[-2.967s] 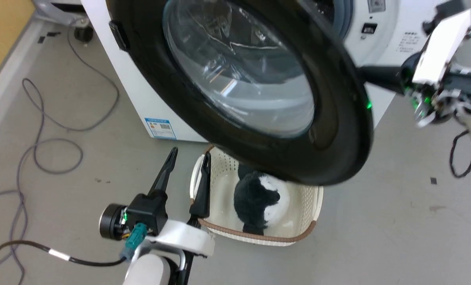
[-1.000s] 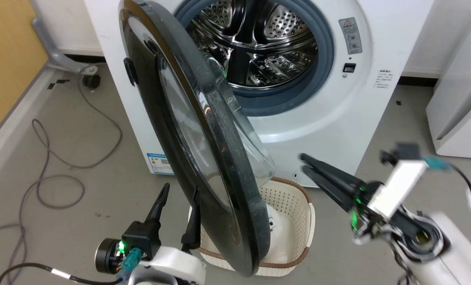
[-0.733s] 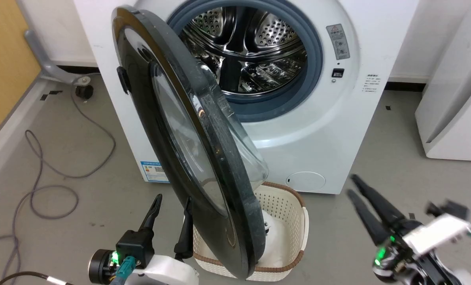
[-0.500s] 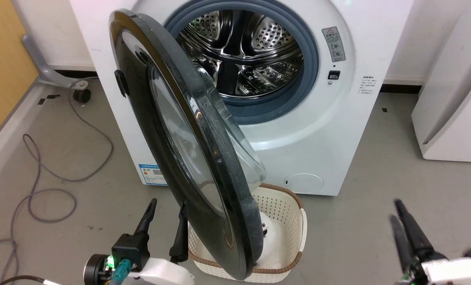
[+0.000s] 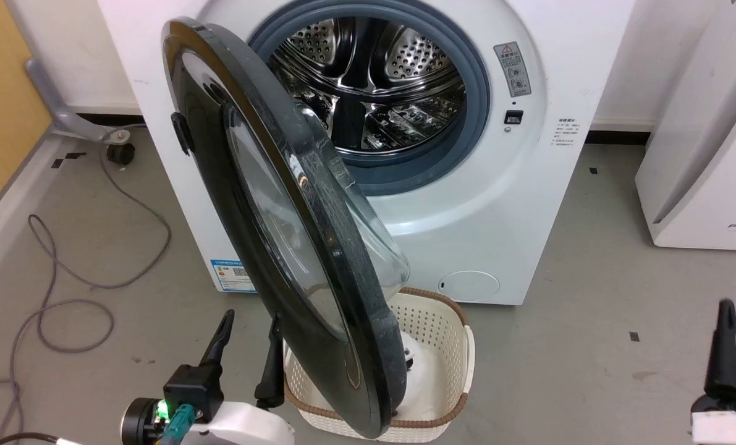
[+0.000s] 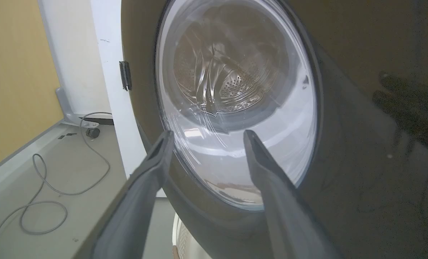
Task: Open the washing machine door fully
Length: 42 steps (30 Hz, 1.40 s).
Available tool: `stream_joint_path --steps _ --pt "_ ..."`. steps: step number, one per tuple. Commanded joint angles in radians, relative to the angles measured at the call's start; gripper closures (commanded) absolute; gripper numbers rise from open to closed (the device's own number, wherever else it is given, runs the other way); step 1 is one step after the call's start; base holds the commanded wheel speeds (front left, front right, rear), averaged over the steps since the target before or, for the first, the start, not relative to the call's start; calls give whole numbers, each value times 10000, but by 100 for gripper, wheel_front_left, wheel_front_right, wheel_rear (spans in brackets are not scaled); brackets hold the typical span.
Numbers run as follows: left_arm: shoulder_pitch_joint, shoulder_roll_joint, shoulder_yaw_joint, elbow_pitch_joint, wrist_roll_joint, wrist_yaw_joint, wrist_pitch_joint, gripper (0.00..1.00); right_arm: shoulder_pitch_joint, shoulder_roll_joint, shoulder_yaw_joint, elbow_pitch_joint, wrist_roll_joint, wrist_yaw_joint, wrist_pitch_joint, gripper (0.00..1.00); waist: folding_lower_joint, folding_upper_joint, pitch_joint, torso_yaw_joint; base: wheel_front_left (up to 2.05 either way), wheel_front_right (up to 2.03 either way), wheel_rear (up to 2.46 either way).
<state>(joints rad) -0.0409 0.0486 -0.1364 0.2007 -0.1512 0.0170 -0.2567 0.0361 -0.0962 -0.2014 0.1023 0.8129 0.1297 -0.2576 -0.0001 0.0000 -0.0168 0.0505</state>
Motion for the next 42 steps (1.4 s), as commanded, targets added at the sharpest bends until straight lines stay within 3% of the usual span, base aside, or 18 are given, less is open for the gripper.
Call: stream_joint_path --steps 1,6,9,21,28,29,30,31,42 --pt "73 20 72 -11 81 -23 -51 0 45 144 -73 -338 -958 10 -39 0 1 0 7 -29 0 0 0" --pt "74 20 204 -7 124 -30 -51 0 361 402 -137 -1180 -4120 10 -40 0 1 0 -2 -119 0 0 0" --pt "82 19 270 6 165 -43 -51 0 621 446 43 -1299 -5437 10 9 0 1 0 -12 -149 0 0 0" --pt "34 18 339 99 284 -147 -51 0 1317 457 1033 -1007 -7009 10 225 0 1 0 55 -106 0 0 0" --pt "23 18 323 283 291 -192 -51 0 1334 458 1123 -983 -7295 10 275 0 1 0 96 -26 0 0 0" --pt "8 18 320 331 286 -201 -51 31 1335 458 1130 -979 -7292 10 274 0 1 0 99 -14 0 0 0" --pt "-12 18 321 356 286 -207 -51 82 1332 458 1143 -966 -7244 10 274 0 1 0 99 -8 0 0 0" --pt "-24 17 320 372 286 -214 -51 100 1327 458 1150 -960 -7226 10 272 0 1 0 100 -1 0 0 0" --pt "-164 17 358 77 373 -205 -51 100 1256 459 1192 -840 -7147 10 330 0 1 0 53 13 0 0 0"
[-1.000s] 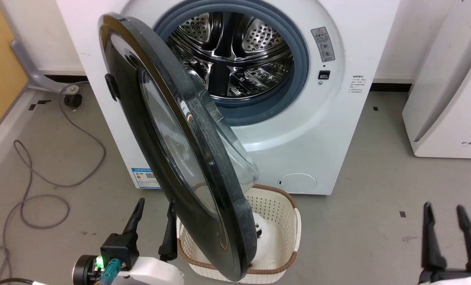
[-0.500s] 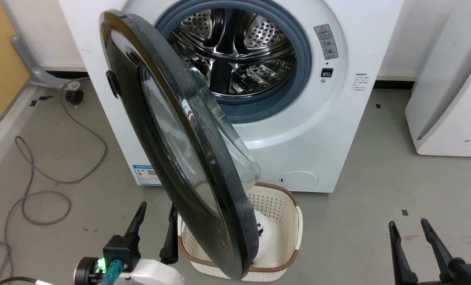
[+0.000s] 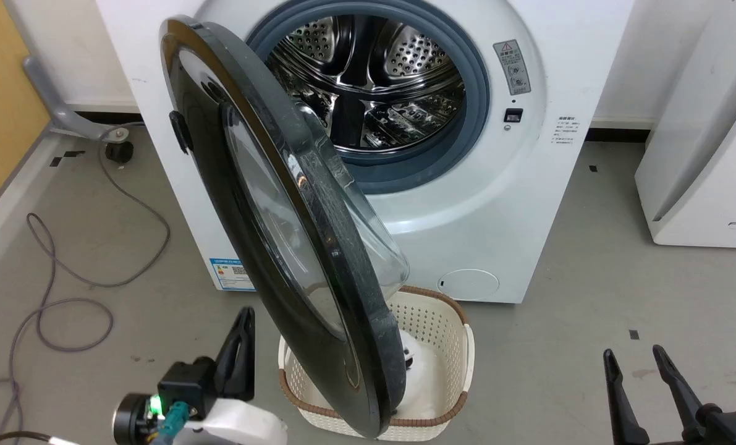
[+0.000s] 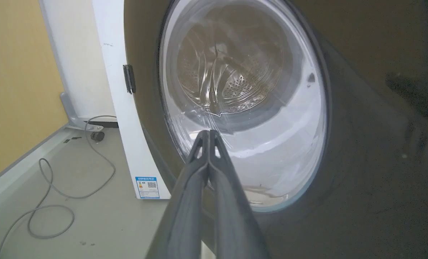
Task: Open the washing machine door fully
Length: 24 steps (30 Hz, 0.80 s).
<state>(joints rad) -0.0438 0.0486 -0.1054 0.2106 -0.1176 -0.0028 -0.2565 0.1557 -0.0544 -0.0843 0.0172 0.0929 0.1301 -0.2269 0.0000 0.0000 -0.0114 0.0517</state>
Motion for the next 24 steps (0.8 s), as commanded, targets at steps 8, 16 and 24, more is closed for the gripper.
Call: stream_joint_path --steps 8,16,24 --pt "-518 28 229 -1579 320 171 -53 100 74 41 -19 82 65 6 51 0 0 0 -105 43 0 0 0" --pt "-1082 26 230 -4078 607 232 -53 100 61 41 -59 69 5 6 80 0 0 0 -138 57 0 0 0" --pt "-1473 20 -570 -6210 700 310 -53 100 6 41 -75 108 72 6 83 0 0 0 -90 31 0 0 0"
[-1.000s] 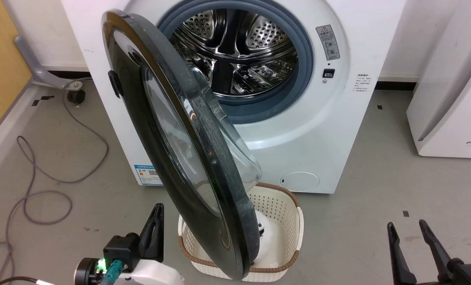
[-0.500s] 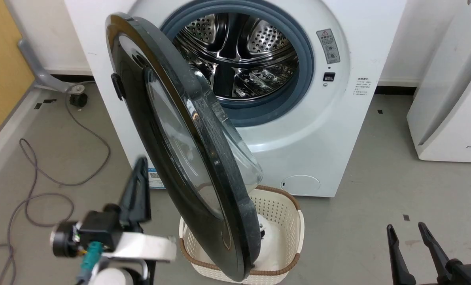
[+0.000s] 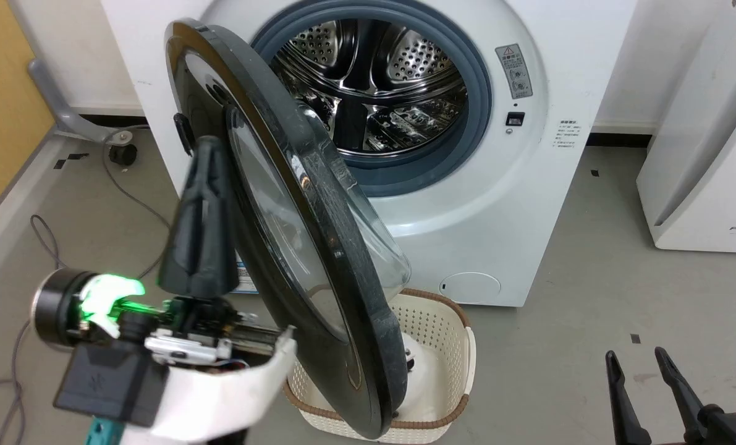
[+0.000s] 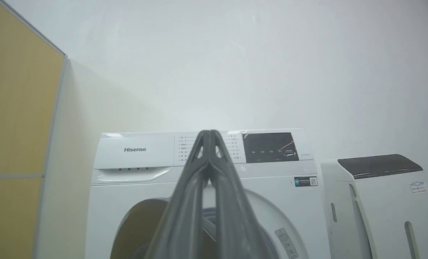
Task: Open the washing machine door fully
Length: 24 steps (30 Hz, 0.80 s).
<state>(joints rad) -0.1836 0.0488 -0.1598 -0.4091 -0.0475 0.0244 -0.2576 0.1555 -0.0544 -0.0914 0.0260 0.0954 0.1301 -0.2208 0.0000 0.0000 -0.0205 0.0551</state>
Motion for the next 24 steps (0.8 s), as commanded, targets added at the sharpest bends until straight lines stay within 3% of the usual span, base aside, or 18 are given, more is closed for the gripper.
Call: stream_joint_path --steps 1,9,15,24 --pt "-107 18 -175 -150 -61 49 -42 100 1 41 -3 30 53 6 20 0 0 0 6 -9 0 0 0" --pt "-162 16 -1753 -420 -580 4 -42 100 -30 41 2 108 114 6 9 0 0 0 5 -30 0 0 0" --pt "-105 15 -2944 131 -1224 -218 40 100 -54 41 1 165 175 6 37 0 0 0 4 7 0 0 0" --pt "-35 15 -4522 1375 -2254 -41 1895 100 -60 41 -21 210 237 6 82 0 0 0 -32 65 0 0 0"
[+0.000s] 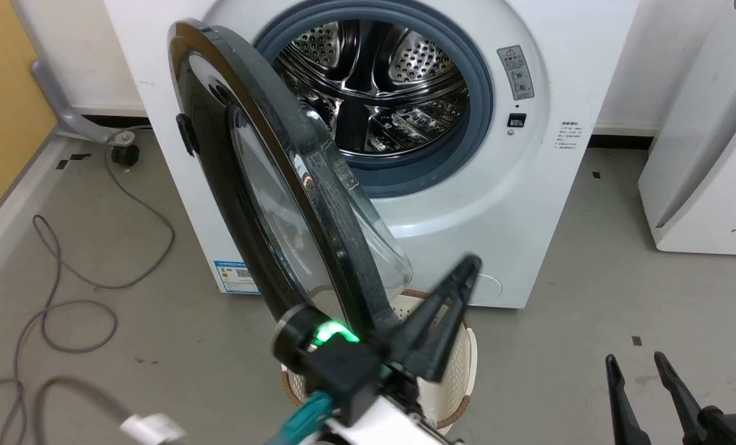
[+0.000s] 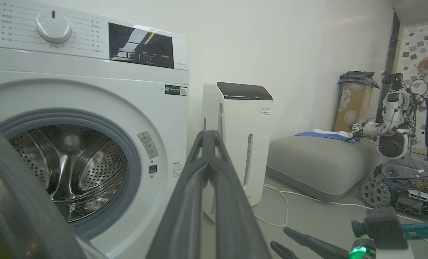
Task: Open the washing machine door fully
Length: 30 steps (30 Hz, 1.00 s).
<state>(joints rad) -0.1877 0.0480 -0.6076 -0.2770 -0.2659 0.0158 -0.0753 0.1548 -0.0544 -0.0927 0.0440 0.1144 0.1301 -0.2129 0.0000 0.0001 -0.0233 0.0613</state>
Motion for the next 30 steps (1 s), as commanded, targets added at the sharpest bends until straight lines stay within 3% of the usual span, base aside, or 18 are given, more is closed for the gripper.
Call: stream_joint_path --steps 1,6,13,30 --pt "-2 23 -169 206 -157 80 293 100 -51 41 1 43 64 6 5 0 0 -1 -7 9 0 0 0" --pt "-133 22 -664 1116 -475 200 1225 100 -62 41 78 114 132 6 20 0 0 -1 18 12 0 0 0" --pt "-272 50 -745 2354 -467 685 2184 100 -90 41 140 251 244 6 29 0 0 -1 54 -100 0 0 0" --pt "-300 92 -298 4037 -561 1406 1621 100 -93 41 220 518 382 6 -5 0 0 -1 20 -131 0 0 0"
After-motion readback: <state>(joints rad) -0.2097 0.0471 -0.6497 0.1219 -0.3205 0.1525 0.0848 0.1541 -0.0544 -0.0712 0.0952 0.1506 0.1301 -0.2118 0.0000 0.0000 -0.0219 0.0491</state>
